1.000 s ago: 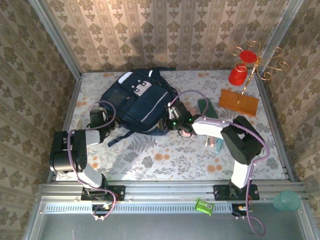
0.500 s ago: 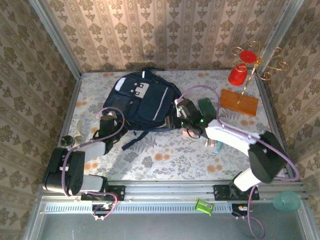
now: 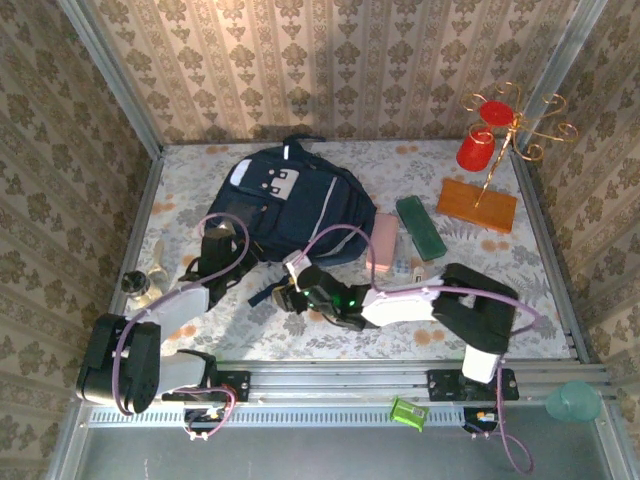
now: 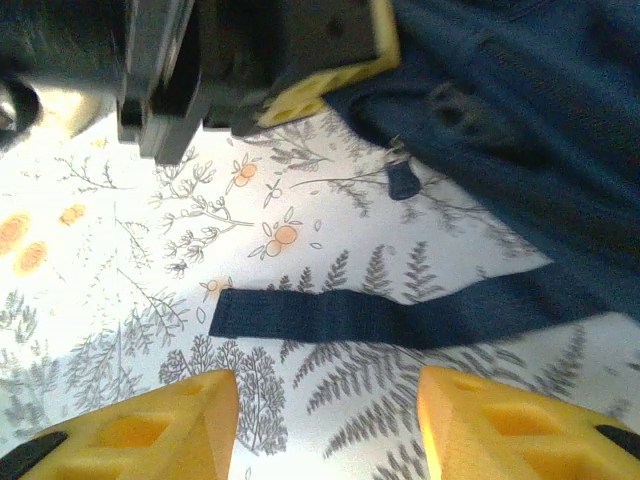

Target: Pack the student bag

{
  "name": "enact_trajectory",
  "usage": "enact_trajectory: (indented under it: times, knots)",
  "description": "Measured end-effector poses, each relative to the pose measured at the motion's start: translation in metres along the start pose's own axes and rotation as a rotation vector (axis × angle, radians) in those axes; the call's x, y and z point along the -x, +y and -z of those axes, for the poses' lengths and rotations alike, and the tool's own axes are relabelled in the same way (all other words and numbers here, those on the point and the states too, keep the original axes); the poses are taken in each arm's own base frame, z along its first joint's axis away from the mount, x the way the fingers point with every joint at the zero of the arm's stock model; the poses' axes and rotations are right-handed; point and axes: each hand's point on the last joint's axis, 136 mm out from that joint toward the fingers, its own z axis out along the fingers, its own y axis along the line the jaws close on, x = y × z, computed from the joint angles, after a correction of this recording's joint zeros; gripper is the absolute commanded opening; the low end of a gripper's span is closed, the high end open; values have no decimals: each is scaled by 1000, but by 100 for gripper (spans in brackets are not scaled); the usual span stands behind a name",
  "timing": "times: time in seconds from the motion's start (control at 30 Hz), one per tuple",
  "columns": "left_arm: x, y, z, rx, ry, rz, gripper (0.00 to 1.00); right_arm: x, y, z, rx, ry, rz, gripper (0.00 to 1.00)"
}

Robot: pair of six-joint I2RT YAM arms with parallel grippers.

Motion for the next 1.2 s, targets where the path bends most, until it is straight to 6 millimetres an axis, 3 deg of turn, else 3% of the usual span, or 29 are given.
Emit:
enact_trajectory:
  times: [0.17, 0.57, 0.9, 1.2]
  knots:
    - [3, -6, 6, -15, -8, -3, 0, -12, -3, -37, -40, -46, 33, 51]
    - [4, -10, 14, -19, -11, -8, 0, 8, -14, -79, -160, -192, 93, 46]
    - [4, -10, 14, -20, -10, -8, 0, 20, -24, -85, -253, -238, 138, 27]
    - [4, -9, 13, -16, -9, -12, 0, 22, -29, -83, -278, -252, 151, 0]
